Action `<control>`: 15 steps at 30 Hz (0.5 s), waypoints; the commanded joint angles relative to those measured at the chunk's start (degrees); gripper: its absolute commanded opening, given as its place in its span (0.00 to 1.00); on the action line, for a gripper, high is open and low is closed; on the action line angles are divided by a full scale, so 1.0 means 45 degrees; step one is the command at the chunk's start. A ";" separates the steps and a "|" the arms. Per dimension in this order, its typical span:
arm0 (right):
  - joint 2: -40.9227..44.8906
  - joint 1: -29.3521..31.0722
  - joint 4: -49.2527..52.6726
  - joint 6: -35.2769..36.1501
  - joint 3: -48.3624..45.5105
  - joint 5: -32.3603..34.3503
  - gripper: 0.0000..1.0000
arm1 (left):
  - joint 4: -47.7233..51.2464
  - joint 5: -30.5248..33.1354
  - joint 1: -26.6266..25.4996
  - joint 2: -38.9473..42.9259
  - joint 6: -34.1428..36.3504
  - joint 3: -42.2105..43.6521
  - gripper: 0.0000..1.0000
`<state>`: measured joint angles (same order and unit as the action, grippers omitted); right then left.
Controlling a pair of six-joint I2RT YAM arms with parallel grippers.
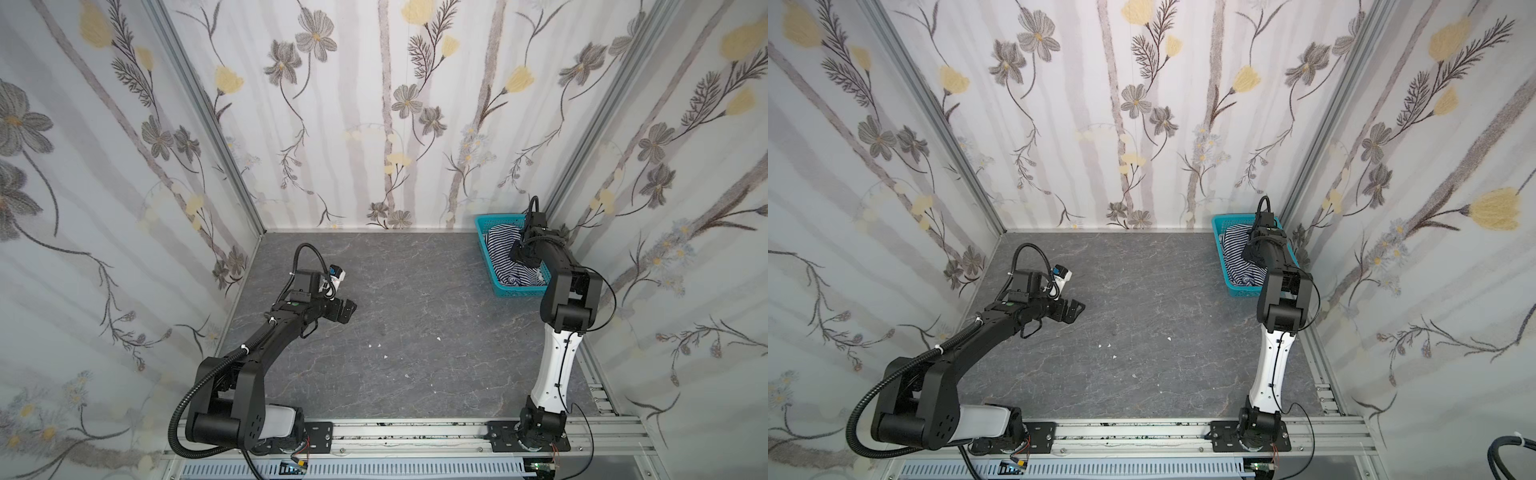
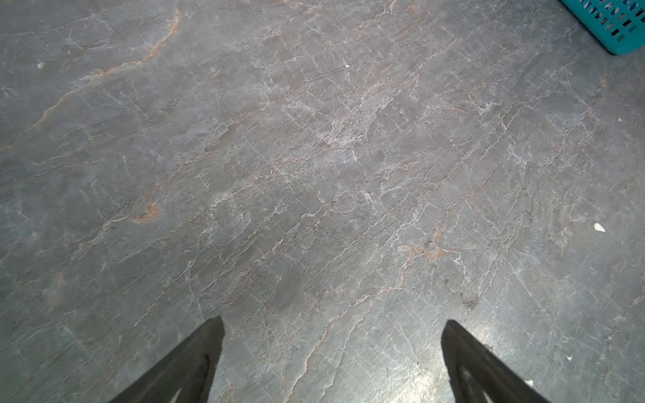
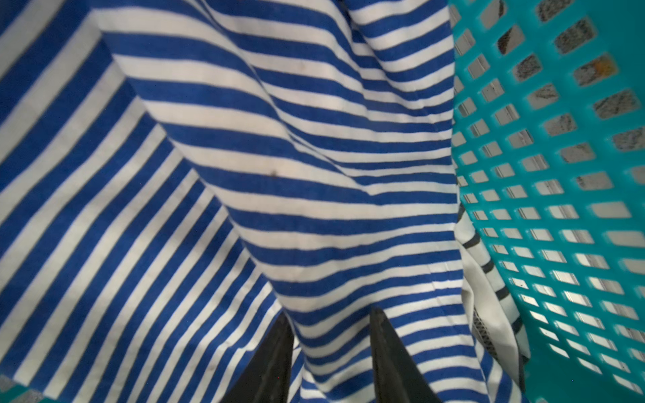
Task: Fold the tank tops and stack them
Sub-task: 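Reach the right gripper into the teal basket while the left arm rises, then grasp the striped tank top with the right gripper and lift it out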
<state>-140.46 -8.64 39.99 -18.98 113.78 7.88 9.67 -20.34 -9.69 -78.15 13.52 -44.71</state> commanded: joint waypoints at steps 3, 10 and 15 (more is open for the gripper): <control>-0.0094 -0.0032 -0.0390 -0.0076 -0.0057 0.0178 0.45 | -0.0040 -0.0045 0.0005 0.0129 0.0121 0.0013 1.00; 0.0353 -0.0032 -0.0750 -0.0157 -0.0675 0.0300 0.09 | -0.0061 -0.0019 0.0006 0.0124 0.0121 0.0033 1.00; 0.1058 -0.0013 -0.1012 -0.0303 -0.1157 0.0193 0.00 | -0.0079 0.0042 0.0006 0.0155 0.0140 -0.0006 1.00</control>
<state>-137.97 -8.91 37.95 -19.22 109.56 8.27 9.65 -20.32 -9.69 -77.80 13.52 -44.71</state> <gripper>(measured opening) 0.065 0.997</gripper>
